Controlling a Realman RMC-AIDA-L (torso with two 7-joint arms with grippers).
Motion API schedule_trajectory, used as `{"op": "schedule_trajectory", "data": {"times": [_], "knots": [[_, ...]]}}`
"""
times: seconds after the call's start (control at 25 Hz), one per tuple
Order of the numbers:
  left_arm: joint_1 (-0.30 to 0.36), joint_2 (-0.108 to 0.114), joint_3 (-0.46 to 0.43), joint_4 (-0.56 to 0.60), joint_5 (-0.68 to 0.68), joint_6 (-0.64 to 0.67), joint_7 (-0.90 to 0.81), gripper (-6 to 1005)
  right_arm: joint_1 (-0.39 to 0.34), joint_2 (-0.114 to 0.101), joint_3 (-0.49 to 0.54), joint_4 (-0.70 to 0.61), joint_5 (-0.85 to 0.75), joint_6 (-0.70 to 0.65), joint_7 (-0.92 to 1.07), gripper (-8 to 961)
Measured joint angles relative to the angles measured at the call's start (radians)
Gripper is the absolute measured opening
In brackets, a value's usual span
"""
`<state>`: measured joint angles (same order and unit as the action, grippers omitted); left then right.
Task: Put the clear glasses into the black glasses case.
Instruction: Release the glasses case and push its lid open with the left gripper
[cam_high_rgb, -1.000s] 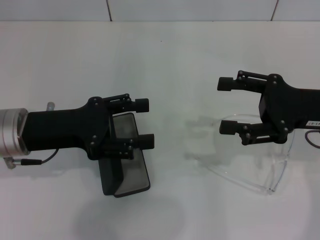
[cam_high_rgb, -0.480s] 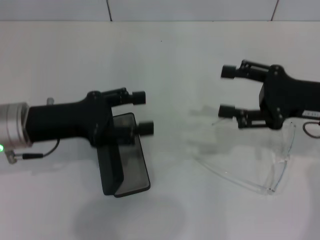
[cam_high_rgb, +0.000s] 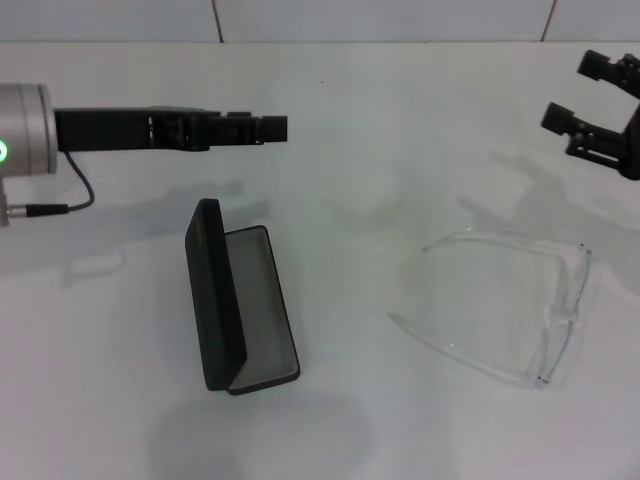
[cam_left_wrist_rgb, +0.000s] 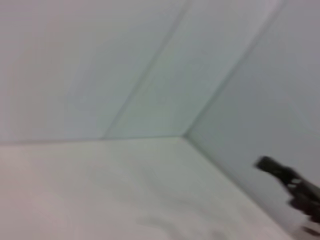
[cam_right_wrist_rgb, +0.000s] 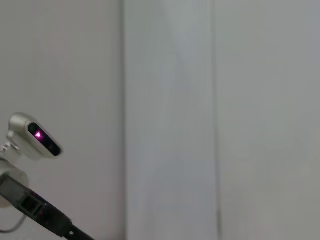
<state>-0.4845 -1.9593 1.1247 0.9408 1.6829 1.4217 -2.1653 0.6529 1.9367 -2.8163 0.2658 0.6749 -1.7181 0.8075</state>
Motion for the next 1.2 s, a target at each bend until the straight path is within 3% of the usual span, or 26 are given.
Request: {"op": "schedule_trajectory", "data": {"times": [0.28,0.44,0.56,0.8,1.2], "knots": [[-0.024,-0.073,0.012,0.374,0.489,-0.001,-0.482,809,-0.016,0.000,-0.001,0.020,0.011,0.032,-0.014,842],[-0.044,-0.097,0.070,0.517,0.665,0.012,-0.679,802,-0.018,-0.001,-0.001,0.021,0.012,0.039,-0.059,842],[-0.071,-0.100,0.122,0.549,0.753,0.018,-0.784,797,-0.015,-0.005,0.000,0.021,0.013,0.040,-0.089,842],[-0.117,-0.143,0.148,0.553,0.888,0.064,-0.844,786,0.013,-0.024,-0.001,0.030,0.013,0.042,-0.120,841],[-0.096,-0.144,0.084,0.508,0.821,0.076,-0.849,768,0.048,-0.051,0.000,0.033,0.014,0.054,-0.144,842]]}}
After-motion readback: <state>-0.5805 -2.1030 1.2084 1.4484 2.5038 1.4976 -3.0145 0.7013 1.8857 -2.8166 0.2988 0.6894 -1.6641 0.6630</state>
